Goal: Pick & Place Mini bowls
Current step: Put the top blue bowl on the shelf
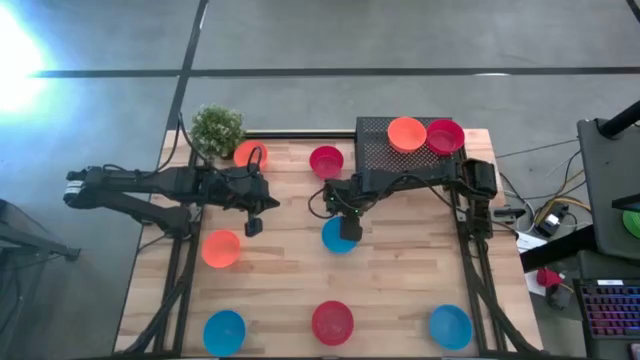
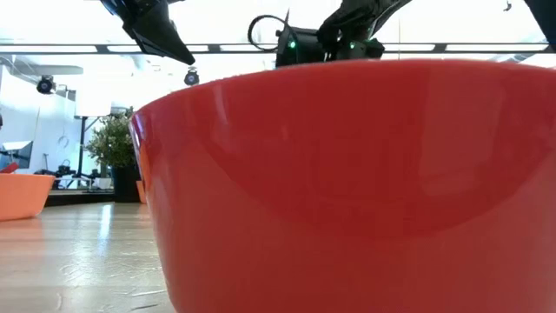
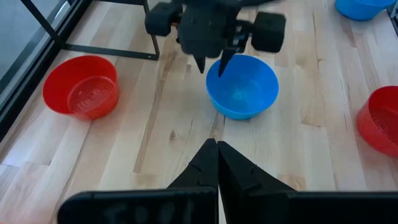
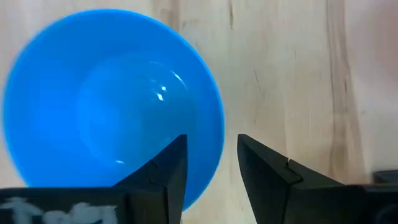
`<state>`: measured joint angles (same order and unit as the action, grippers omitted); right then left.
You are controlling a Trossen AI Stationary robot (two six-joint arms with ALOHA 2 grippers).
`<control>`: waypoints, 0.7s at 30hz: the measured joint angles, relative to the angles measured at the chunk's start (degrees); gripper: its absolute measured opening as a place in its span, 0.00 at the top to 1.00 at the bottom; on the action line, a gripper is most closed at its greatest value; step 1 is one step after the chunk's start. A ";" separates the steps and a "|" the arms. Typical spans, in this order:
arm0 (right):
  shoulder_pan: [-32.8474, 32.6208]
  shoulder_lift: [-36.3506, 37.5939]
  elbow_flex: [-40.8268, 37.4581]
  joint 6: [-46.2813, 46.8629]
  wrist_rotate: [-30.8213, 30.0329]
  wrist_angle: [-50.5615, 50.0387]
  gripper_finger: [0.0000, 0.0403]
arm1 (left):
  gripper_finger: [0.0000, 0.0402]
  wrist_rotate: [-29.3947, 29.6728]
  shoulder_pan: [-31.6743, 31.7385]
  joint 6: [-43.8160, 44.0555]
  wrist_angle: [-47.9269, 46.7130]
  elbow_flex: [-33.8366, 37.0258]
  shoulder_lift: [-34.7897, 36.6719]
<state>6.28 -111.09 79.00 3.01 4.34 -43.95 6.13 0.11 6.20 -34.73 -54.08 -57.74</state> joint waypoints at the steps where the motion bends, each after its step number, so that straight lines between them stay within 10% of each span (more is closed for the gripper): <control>1: 0.01 -0.51 0.00 0.00 0.00 0.03 0.67 | 1.00 -0.02 0.00 0.00 0.03 0.00 0.00; 21: 0.18 -0.41 0.09 2.10 4.83 -0.85 0.98 | 1.00 -0.02 0.00 0.01 -0.02 0.00 0.00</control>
<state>6.46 -111.50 79.09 5.11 9.17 -44.81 6.11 0.11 6.21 -34.74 -54.08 -57.74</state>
